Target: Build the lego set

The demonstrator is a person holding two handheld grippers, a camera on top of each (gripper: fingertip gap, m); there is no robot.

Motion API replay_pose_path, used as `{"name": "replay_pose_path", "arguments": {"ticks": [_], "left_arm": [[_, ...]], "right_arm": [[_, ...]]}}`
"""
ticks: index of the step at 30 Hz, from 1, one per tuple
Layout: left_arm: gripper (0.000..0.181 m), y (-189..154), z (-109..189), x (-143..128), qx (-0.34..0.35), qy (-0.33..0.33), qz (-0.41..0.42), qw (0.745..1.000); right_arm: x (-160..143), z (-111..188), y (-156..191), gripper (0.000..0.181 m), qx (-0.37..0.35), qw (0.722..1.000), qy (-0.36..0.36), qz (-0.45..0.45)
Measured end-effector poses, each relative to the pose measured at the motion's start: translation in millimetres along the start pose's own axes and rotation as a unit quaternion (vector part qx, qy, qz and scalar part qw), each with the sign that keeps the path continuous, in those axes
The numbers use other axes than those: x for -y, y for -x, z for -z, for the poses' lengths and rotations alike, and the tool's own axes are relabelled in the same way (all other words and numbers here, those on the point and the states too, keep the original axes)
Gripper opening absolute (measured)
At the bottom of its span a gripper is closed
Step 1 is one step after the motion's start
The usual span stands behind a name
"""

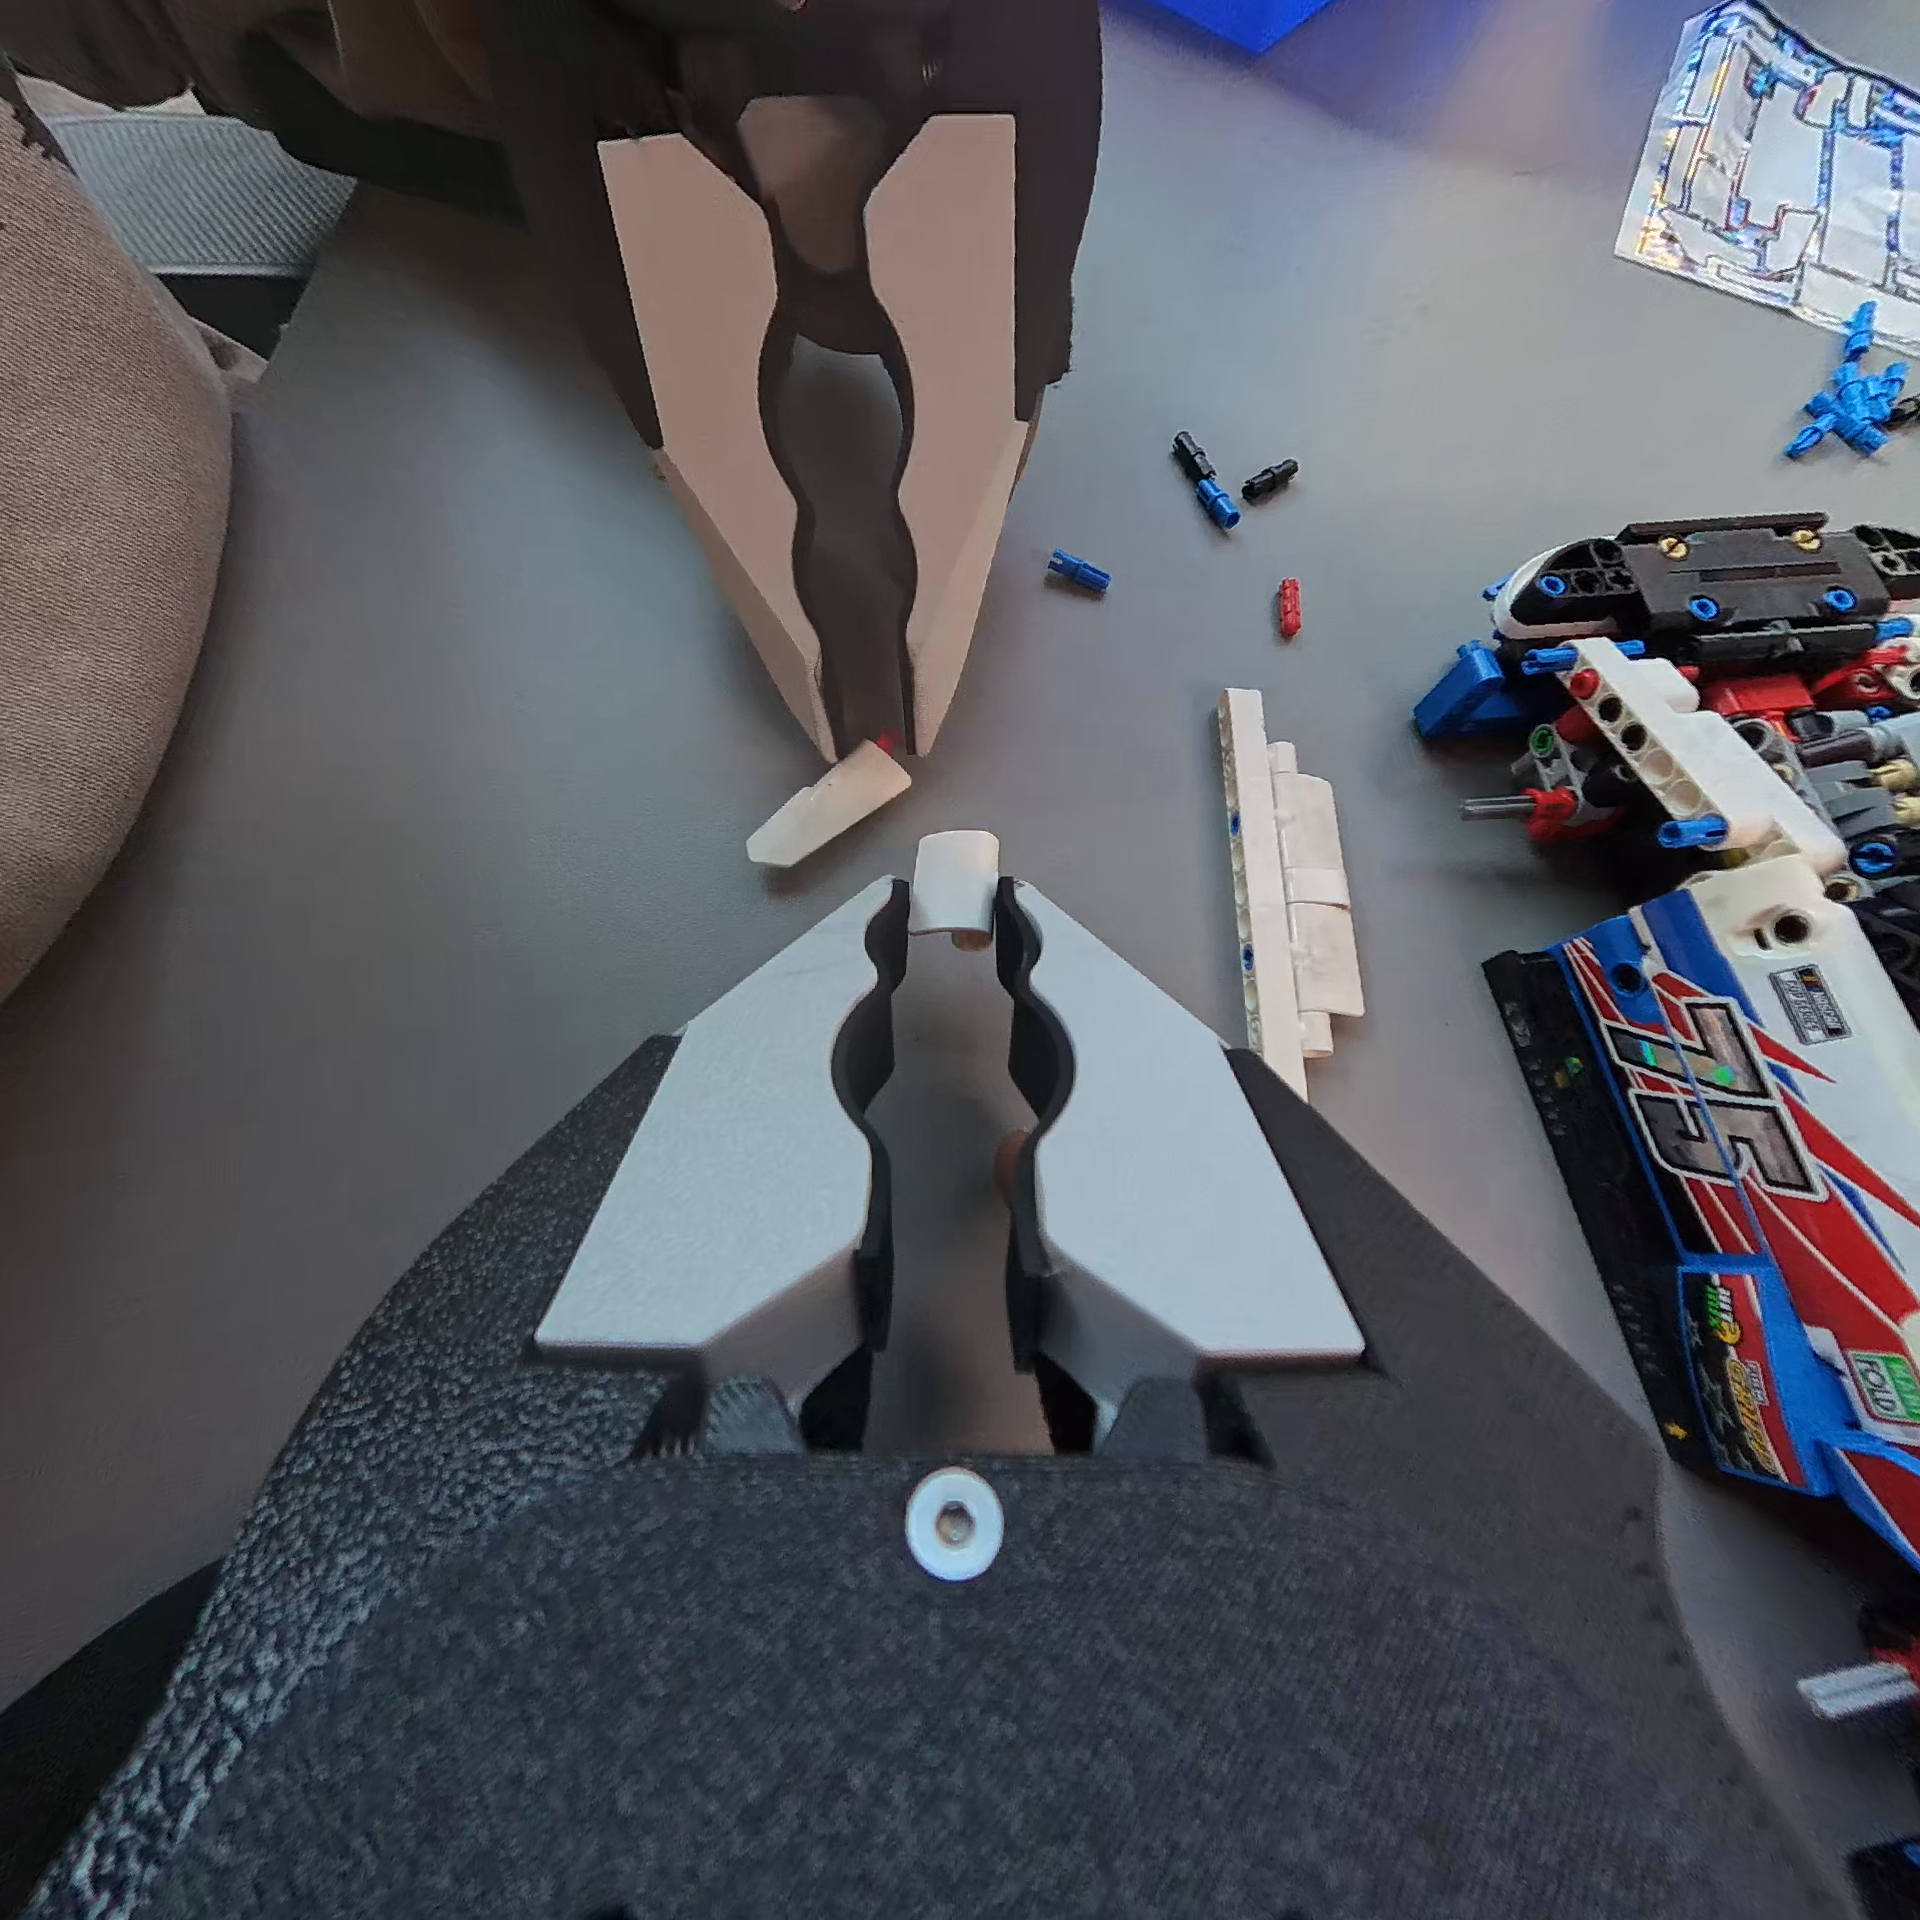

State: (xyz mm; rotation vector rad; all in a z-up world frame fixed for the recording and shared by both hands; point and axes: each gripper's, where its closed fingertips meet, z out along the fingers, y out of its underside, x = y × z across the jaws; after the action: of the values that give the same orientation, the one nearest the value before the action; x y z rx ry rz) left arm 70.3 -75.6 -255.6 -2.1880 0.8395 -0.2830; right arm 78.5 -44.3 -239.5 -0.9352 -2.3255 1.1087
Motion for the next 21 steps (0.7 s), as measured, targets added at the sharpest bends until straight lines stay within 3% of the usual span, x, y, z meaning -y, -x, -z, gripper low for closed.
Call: {"name": "replay_pose_path", "arguments": {"ticks": [6,16,21], "left_arm": [[0.002,2.4,0.9,-1.0,0.013,0.000,-0.006,1.000],[0.002,3.6,2.1,-2.3,0.019,0.001,-0.007,1.000],[0.002,15.7,3.3,-4.4,0.060,0.009,-0.011,0.998]], "right_arm": [[0.0,0.3,-1.3,0.014,-0.003,1.000,-0.001,-0.001],[0.9,1.0,-3.5,0.014,-0.009,1.000,-0.004,-0.002],[1.3,1.5,-4.6,0.014,-0.013,1.000,-0.005,-0.002]]}}
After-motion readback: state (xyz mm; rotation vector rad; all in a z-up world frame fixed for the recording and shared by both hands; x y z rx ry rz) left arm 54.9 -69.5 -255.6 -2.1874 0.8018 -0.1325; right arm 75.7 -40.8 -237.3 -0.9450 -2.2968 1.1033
